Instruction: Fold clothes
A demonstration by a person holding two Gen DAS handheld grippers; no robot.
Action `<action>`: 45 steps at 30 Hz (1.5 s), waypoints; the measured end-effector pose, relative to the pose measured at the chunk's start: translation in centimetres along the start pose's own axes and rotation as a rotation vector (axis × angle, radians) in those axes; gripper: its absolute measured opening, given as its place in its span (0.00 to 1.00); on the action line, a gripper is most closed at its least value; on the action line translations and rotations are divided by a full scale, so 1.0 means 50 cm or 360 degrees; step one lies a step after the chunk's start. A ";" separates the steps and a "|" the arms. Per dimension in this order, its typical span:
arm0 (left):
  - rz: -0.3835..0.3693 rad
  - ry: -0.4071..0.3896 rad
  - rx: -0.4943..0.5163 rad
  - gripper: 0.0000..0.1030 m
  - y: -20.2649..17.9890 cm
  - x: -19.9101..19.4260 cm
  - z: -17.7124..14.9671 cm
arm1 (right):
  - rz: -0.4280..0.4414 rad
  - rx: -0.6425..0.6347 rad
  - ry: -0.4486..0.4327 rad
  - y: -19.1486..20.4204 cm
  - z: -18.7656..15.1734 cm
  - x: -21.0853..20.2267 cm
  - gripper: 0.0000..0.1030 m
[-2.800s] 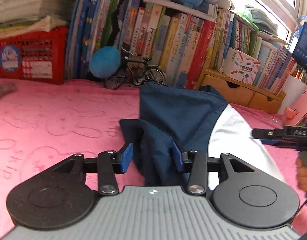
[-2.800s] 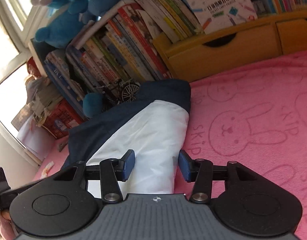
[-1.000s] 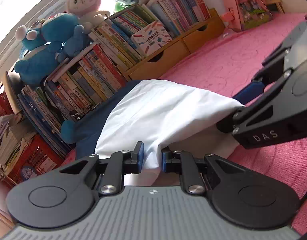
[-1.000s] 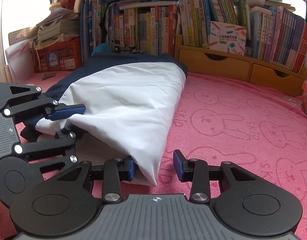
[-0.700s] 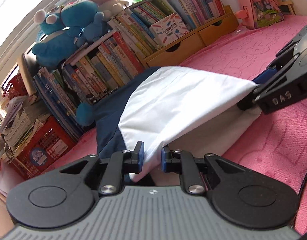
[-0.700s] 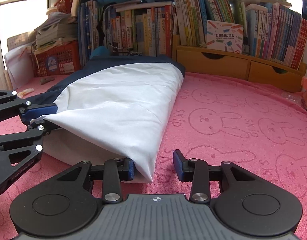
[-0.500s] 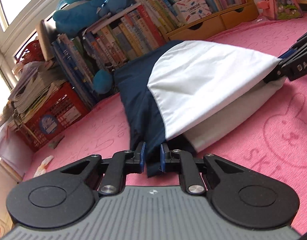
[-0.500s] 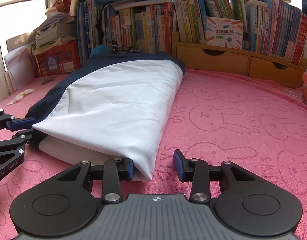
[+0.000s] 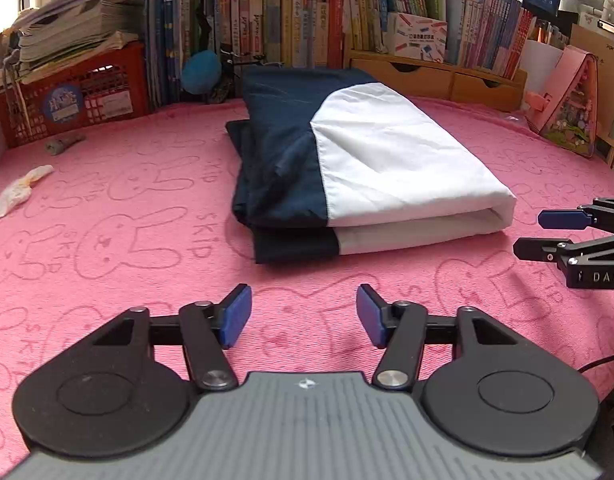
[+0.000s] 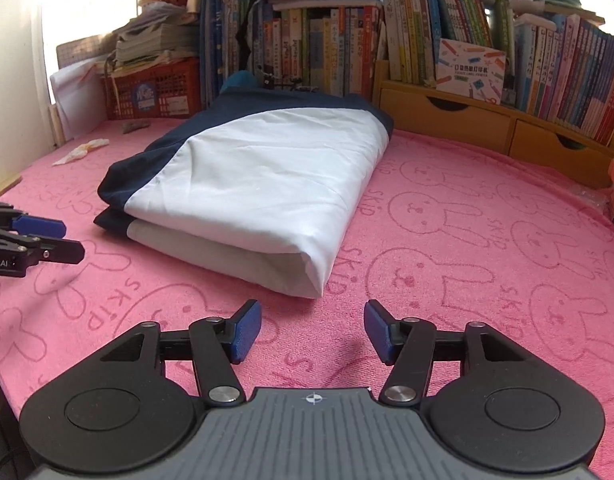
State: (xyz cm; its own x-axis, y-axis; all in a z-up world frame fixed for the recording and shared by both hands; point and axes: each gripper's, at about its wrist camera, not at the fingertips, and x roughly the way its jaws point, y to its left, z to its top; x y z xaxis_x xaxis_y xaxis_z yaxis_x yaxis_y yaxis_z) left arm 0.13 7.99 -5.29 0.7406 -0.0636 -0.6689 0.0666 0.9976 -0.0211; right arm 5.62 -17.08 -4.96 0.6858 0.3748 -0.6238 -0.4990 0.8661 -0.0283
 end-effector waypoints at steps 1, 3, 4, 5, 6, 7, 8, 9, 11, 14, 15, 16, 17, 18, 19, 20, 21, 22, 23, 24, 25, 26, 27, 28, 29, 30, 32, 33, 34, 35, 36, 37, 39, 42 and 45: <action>0.0011 0.0007 0.0012 0.65 -0.009 0.007 -0.001 | -0.0012 -0.0033 -0.0013 0.005 -0.003 -0.005 0.66; 0.0041 0.0025 0.0046 0.67 -0.028 0.025 -0.004 | -0.0036 -0.0096 -0.0040 0.014 -0.010 -0.015 0.72; 0.0045 0.0014 0.0042 0.69 -0.033 0.031 -0.005 | -0.0049 -0.0128 -0.0053 0.018 -0.014 -0.020 0.73; 0.0050 0.0003 0.0039 0.74 -0.037 0.036 -0.007 | -0.0038 -0.0126 -0.0059 0.018 -0.018 -0.020 0.74; 0.0052 -0.0004 0.0033 0.77 -0.040 0.041 -0.008 | -0.0023 -0.0111 -0.0065 0.017 -0.022 -0.019 0.77; 0.0047 -0.0004 0.0025 0.78 -0.039 0.043 -0.007 | -0.0007 -0.0094 -0.0072 0.016 -0.027 -0.017 0.79; 0.0043 -0.0003 0.0016 0.82 -0.038 0.045 -0.007 | 0.0005 -0.0081 -0.0078 0.015 -0.032 -0.014 0.80; 0.0038 -0.0003 0.0010 0.87 -0.037 0.046 -0.007 | 0.0009 -0.0072 -0.0078 0.015 -0.035 -0.011 0.83; 0.0034 -0.0008 0.0019 0.96 -0.034 0.050 -0.011 | 0.0015 -0.0056 -0.0078 0.015 -0.043 -0.004 0.84; 0.0034 -0.0022 0.0011 1.00 -0.026 0.055 -0.014 | -0.0003 -0.0053 -0.0067 0.018 -0.046 0.003 0.89; 0.0027 -0.0025 0.0020 1.00 -0.024 0.055 -0.014 | -0.0006 -0.0046 -0.0062 0.018 -0.046 0.004 0.90; 0.0021 -0.0031 0.0025 1.00 -0.023 0.056 -0.014 | -0.0009 -0.0040 -0.0057 0.017 -0.046 0.006 0.92; 0.0015 -0.0043 0.0031 1.00 -0.022 0.057 -0.015 | -0.0012 -0.0033 -0.0052 0.016 -0.045 0.007 0.93; 0.0011 -0.0057 0.0035 1.00 -0.021 0.058 -0.017 | -0.0009 -0.0016 -0.0044 0.013 -0.045 0.008 0.94; 0.0007 -0.0072 0.0036 1.00 -0.019 0.058 -0.019 | -0.0004 0.0001 -0.0035 0.010 -0.045 0.010 0.95; 0.0006 -0.0085 0.0037 1.00 -0.018 0.059 -0.021 | 0.0001 0.0014 -0.0029 0.008 -0.044 0.011 0.95; 0.0007 -0.0090 0.0037 1.00 -0.019 0.058 -0.021 | 0.0002 0.0020 -0.0027 0.006 -0.045 0.011 0.95; 0.0008 -0.0095 0.0037 1.00 -0.019 0.058 -0.022 | 0.0003 0.0025 -0.0024 0.006 -0.045 0.012 0.95; 0.0007 -0.0097 0.0037 1.00 -0.018 0.059 -0.022 | 0.0004 0.0027 -0.0024 0.005 -0.045 0.012 0.95; 0.0005 -0.0100 0.0037 1.00 -0.017 0.059 -0.023 | 0.0004 0.0028 -0.0023 0.005 -0.045 0.012 0.95; 0.0004 -0.0101 0.0037 1.00 -0.016 0.059 -0.023 | 0.0004 0.0028 -0.0023 0.005 -0.045 0.012 0.95; 0.0003 -0.0103 0.0038 1.00 -0.015 0.060 -0.023 | 0.0004 0.0029 -0.0022 0.005 -0.045 0.011 0.95; 0.0002 -0.0104 0.0038 1.00 -0.014 0.059 -0.023 | 0.0004 0.0030 -0.0022 0.005 -0.045 0.011 0.95; 0.0001 -0.0105 0.0038 1.00 -0.014 0.059 -0.023 | 0.0004 0.0031 -0.0021 0.005 -0.045 0.011 0.95; 0.0000 -0.0106 0.0039 1.00 -0.013 0.059 -0.024 | 0.0005 0.0032 -0.0021 0.005 -0.045 0.011 0.96; -0.0001 -0.0106 0.0039 1.00 -0.013 0.060 -0.024 | 0.0005 0.0033 -0.0020 0.005 -0.045 0.011 0.96; -0.0004 -0.0106 0.0039 1.00 -0.012 0.060 -0.024 | 0.0005 0.0034 -0.0019 0.005 -0.045 0.011 0.96; -0.0004 -0.0106 0.0040 1.00 -0.012 0.060 -0.025 | 0.0005 0.0035 -0.0019 0.005 -0.045 0.011 0.96; -0.0004 -0.0106 0.0040 1.00 -0.012 0.060 -0.025 | 0.0005 0.0036 -0.0018 0.005 -0.045 0.011 0.96; -0.0005 -0.0106 0.0041 1.00 -0.012 0.060 -0.025 | 0.0005 0.0037 -0.0018 0.005 -0.045 0.011 0.96; -0.0006 -0.0106 0.0041 1.00 -0.011 0.061 -0.025 | 0.0006 0.0037 -0.0017 0.005 -0.044 0.011 0.96; -0.0006 -0.0106 0.0041 1.00 -0.011 0.061 -0.025 | 0.0005 0.0038 -0.0017 0.005 -0.044 0.011 0.97; -0.0006 -0.0105 0.0042 1.00 -0.011 0.061 -0.026 | 0.0004 0.0040 -0.0016 0.007 -0.043 0.011 0.97; -0.0012 -0.0052 0.0058 1.00 -0.010 0.064 -0.015 | 0.0004 0.0037 -0.0015 0.006 -0.042 0.011 0.97; -0.0065 0.0067 0.0086 1.00 -0.003 0.066 0.022 | 0.0039 -0.0100 -0.0019 0.012 -0.027 0.010 0.97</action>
State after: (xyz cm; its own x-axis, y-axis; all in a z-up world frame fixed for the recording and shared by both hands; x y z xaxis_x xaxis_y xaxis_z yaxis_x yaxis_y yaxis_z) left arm 3.31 7.60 -6.67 0.7080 -0.1020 -0.6988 0.1330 0.9911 -0.0099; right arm 4.95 -16.79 -6.33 0.6791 0.3999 -0.6155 -0.5478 0.8342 -0.0625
